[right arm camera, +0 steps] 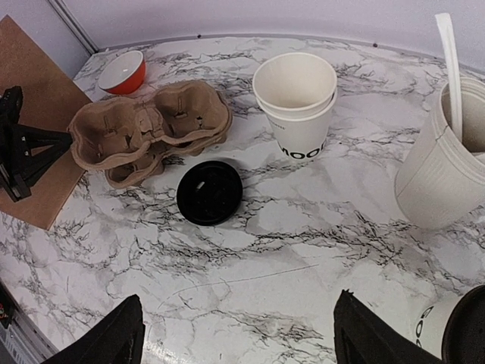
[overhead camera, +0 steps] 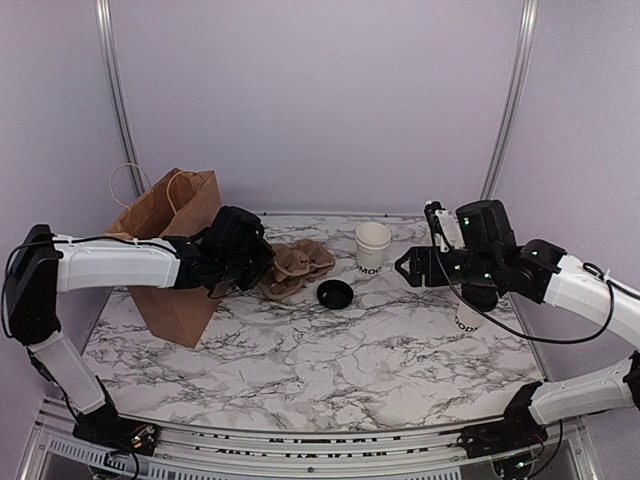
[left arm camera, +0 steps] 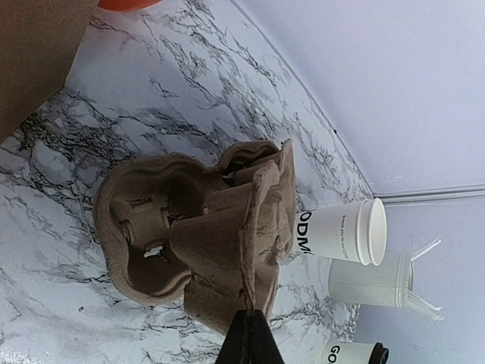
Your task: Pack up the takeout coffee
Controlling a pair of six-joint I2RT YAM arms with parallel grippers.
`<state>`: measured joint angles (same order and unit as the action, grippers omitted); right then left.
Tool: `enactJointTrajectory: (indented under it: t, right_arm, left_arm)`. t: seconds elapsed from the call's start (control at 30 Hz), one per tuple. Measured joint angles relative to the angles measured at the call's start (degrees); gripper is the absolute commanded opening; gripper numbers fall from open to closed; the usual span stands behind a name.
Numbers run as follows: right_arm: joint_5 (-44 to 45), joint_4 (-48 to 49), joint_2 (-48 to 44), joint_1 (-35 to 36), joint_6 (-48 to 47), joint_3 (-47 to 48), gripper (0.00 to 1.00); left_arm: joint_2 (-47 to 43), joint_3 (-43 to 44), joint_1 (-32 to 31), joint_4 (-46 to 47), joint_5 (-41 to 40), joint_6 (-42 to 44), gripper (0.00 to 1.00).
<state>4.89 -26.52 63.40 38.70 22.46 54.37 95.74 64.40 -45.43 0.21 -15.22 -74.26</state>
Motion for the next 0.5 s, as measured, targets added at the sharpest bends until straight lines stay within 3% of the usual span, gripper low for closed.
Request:
enactJointTrajectory:
  t: [0.5]
  right_arm:
    - [1.2,0.1,0.2,0.0,0.0,0.0,0.84]
  left_arm:
    - [-4.3,0.0,-1.3,0.0,1.3,3.1,0.00]
